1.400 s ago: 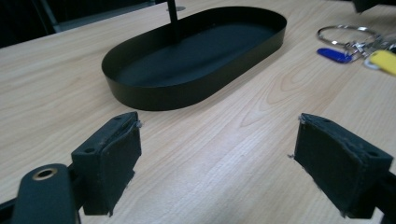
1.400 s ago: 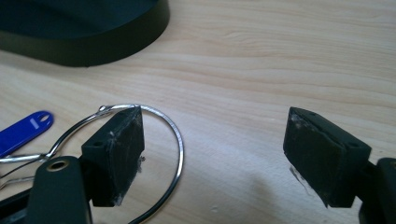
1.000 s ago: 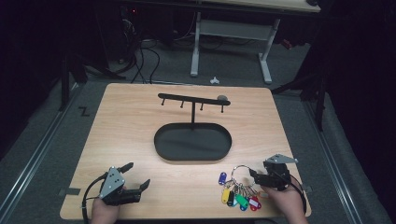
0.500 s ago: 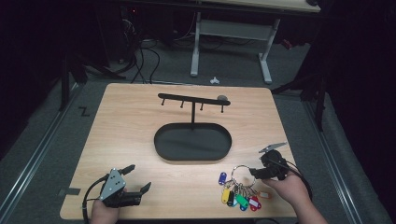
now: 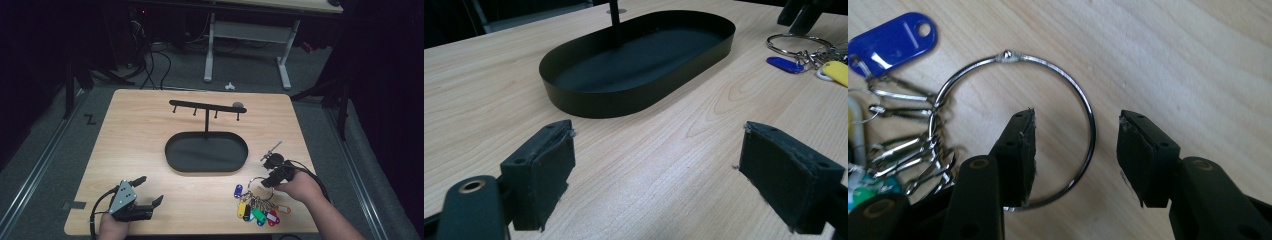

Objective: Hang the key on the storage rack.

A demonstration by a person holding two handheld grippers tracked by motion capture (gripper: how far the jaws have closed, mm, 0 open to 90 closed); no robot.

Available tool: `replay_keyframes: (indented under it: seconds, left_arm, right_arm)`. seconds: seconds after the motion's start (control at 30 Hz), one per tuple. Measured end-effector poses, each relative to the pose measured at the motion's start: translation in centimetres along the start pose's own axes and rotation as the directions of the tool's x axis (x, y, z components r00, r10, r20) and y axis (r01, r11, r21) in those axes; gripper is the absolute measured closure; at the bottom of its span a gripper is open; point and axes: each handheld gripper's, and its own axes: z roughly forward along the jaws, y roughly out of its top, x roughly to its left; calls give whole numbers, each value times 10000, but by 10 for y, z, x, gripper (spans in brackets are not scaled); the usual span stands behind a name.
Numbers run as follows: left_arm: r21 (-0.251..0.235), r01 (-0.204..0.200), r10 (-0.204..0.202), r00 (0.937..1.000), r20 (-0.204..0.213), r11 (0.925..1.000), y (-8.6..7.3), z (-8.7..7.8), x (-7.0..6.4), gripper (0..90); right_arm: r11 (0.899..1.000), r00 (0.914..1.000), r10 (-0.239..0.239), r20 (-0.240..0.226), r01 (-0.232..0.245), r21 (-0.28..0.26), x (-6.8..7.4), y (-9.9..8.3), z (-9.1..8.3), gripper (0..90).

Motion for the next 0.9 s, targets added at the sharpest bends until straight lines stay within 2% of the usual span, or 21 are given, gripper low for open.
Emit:
replay_keyframes:
  seconds: [0.03, 0.07, 0.1, 0.23, 0.3, 0.37, 0.47, 0.5, 0.57, 0.63, 0.8, 0.83, 0.87, 0.9]
  left_arm:
    - [-7, -7, 7, 10000, 17, 10000, 0, -1, 0, 150]
    - [3, -17, 17, 10000, 49, 10000, 0, -2, 0, 150]
    - [9, -45, 45, 10000, 60, 10000, -1, -3, 0, 150]
    - [0, 8, -8, 10000, -34, 10000, -3, -8, 1, 150]
    - [-47, 61, -61, 9999, -83, 10000, -4, -10, 1, 150]
    - [-17, 120, -121, 9998, -183, 9999, -6, -15, 2, 151]
    - [-28, 137, -138, 9995, -277, 9999, -8, -19, 1, 151]
    - [9, 104, -103, 9995, -291, 9999, -8, -20, 1, 150]
    - [16, 132, -131, 9993, -353, 9999, -9, -23, 1, 150]
    - [88, 155, -152, 9990, -420, 9998, -11, -26, 0, 151]
    - [127, 139, -133, 9987, -489, 9998, -12, -28, 0, 150]
    - [150, 177, -169, 9985, -512, 9997, -13, -29, 0, 151]
    - [150, 177, -169, 9985, -512, 9997, -13, -29, 0, 150]
    - [133, 171, -164, 9985, -522, 9998, -13, -30, 0, 150]
  right_arm:
    - [9994, 9996, -208, 168, 203, 294, 2, 9, 3, 507]
    - [9994, 9996, -208, 168, 203, 294, 2, 9, 3, 507]
    - [9984, 9995, -325, -30, 326, 453, 1, 17, 6, 506]
    - [9951, 9988, -474, -80, 479, 863, 1, 29, 9, 511]
    - [9948, 9983, -580, -98, 586, 838, 1, 31, 10, 511]
    - [9900, 9962, -856, -177, 871, 1113, 2, 36, 13, 508]
    - [9872, 9950, -950, -308, 982, 1257, 3, 38, 16, 514]
    - [9833, 9927, -1180, -255, 1204, 1364, 4, 39, 17, 515]
    - [9838, 9928, -1157, -309, 1188, 1345, 5, 40, 17, 526]
    - [9832, 9924, -1191, -315, 1223, 1357, 5, 41, 17, 591]
    - [9830, 9925, -1180, -324, 1213, 1375, 2, 40, 16, 674]
    - [9855, 9953, -913, -334, 951, 1406, 3, 39, 16, 777]
    - [9855, 9953, -913, -334, 951, 1406, 3, 39, 16, 777]
    - [9845, 9946, -975, -351, 1015, 1433, 2, 38, 15, 814]
